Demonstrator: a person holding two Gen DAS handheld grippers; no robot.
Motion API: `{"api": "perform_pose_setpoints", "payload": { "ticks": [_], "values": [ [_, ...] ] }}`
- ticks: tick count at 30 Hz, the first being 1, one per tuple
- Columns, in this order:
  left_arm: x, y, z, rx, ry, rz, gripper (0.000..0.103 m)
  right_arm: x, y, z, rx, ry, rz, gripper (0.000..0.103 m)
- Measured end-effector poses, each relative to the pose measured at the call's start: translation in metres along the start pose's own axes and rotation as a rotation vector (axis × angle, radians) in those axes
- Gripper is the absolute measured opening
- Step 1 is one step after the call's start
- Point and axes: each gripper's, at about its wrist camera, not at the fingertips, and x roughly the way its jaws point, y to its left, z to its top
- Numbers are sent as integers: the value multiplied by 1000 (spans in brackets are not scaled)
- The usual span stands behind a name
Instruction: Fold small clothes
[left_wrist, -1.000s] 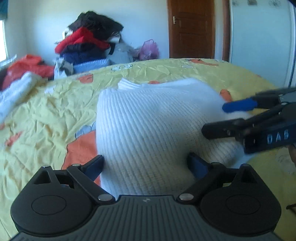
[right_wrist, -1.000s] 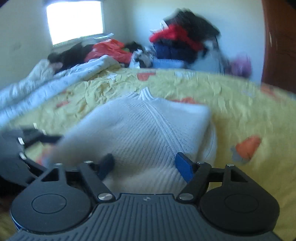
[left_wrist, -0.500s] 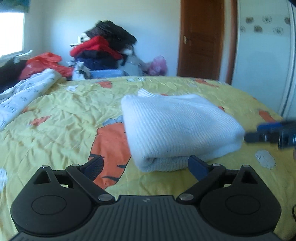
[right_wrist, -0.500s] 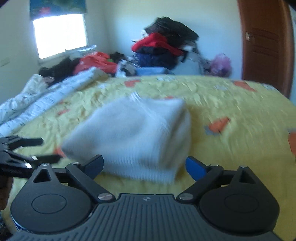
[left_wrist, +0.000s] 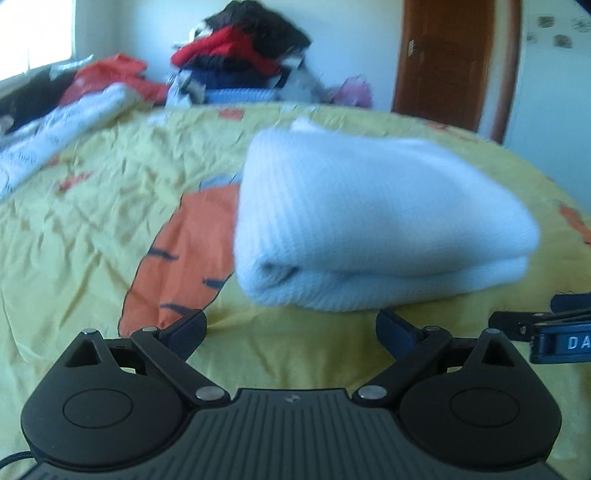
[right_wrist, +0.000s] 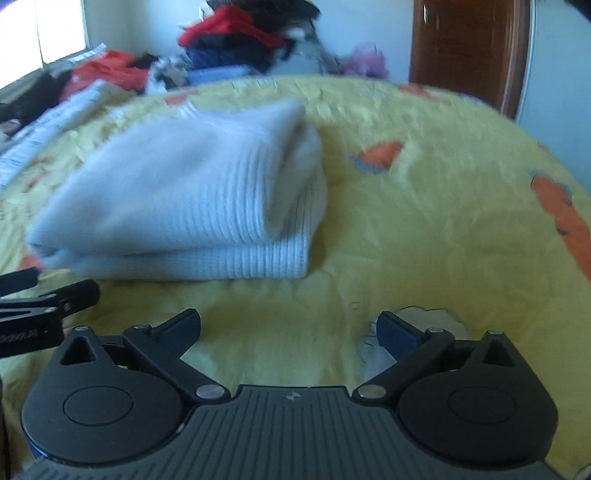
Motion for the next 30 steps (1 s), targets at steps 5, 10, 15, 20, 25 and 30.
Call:
{"api": "perform_pose_setpoints", "payload": {
  "ticks": [5, 10, 15, 20, 25, 30],
  "values": [
    [5, 2, -2, 14, -9, 6, 103, 12, 12, -12, -26, -115, -46, 103],
    [5, 1, -3, 22, -9, 9, 103, 12, 11, -16, -18, -139, -50, 103],
    [6, 1, -3, 23, -9, 10, 103, 13, 13, -15, -22, -142, -55, 103],
    [6, 0, -3, 23, -9, 9, 103, 12, 13, -16, -24, -144, -57, 103],
    [6, 0, -3, 22, -10, 9, 103, 12, 12, -16, -23, -143, -60, 103],
    [6, 1, -4, 23, -10, 9, 103, 12, 12, -16, -23, -143, -59, 103]
  ]
}}
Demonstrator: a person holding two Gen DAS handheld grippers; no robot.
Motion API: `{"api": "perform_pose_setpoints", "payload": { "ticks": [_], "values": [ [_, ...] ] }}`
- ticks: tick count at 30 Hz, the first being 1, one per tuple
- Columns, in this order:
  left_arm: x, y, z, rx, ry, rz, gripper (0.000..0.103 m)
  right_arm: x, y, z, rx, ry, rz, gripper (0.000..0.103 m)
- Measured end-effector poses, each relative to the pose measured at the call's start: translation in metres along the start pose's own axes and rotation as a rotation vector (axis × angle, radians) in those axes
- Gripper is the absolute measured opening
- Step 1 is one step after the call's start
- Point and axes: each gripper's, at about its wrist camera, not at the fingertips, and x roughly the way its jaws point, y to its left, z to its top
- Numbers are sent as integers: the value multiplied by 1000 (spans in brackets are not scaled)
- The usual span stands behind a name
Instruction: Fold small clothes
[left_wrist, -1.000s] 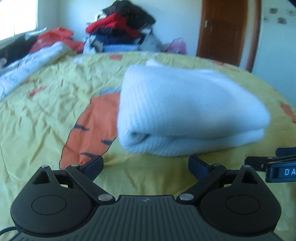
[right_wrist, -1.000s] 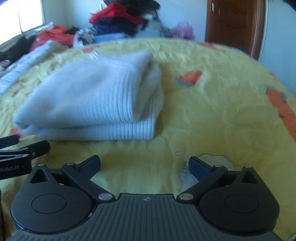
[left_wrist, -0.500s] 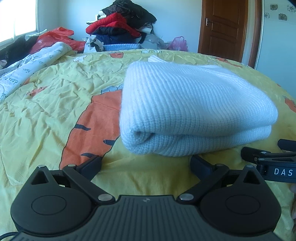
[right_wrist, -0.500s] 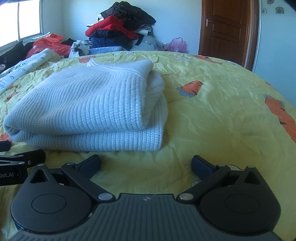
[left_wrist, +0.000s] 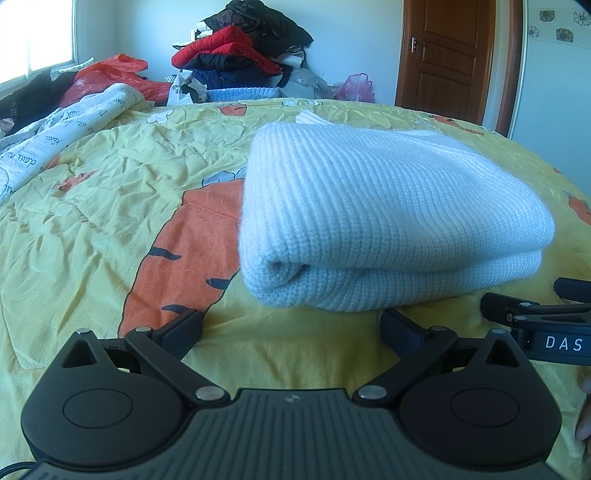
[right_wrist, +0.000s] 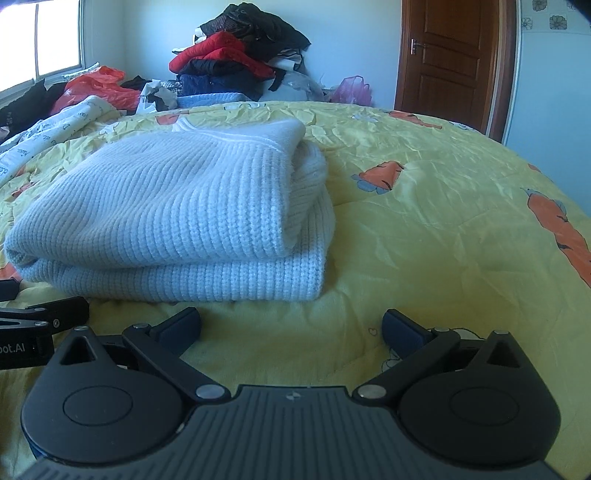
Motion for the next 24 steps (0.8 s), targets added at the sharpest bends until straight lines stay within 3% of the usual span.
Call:
{"api": "perform_pose_setpoints", "payload": {
  "ticks": [24],
  "values": [
    [-1, 1, 1, -7, -3, -5, 103, 0, 0, 0, 0, 0, 0, 103]
  ]
}}
